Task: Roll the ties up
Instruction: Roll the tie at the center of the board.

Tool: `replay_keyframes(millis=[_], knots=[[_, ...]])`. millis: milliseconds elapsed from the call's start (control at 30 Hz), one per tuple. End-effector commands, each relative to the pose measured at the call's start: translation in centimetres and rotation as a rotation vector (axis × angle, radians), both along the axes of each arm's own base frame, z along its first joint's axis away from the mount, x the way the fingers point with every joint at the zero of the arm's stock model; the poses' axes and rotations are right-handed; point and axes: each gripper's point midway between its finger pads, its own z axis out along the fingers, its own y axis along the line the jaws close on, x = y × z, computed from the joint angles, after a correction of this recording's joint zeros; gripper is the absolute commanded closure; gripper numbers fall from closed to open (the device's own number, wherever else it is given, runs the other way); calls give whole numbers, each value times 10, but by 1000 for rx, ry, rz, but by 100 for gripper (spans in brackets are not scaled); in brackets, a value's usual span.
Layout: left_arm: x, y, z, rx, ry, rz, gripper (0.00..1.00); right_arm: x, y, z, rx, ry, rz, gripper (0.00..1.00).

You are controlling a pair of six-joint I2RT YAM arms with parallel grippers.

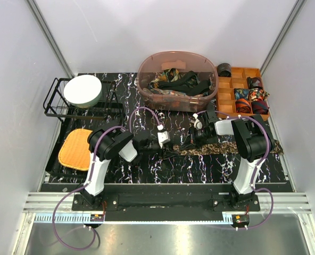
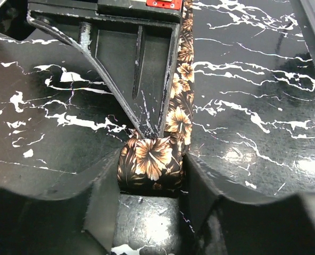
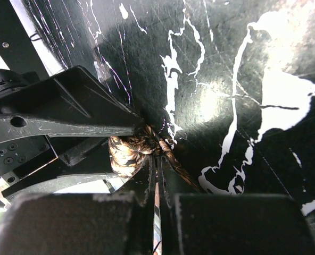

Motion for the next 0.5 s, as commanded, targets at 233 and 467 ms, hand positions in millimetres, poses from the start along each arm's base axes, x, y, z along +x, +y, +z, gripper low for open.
replay_keyframes(millis=[233,467], knots=[[0,-6,-2,77,-44,-55,60,-10,-12,-27,-147,-23,6,100],[3,-7,-5,135,1,-35,53,-10,-12,-27,-147,-28,5,100]])
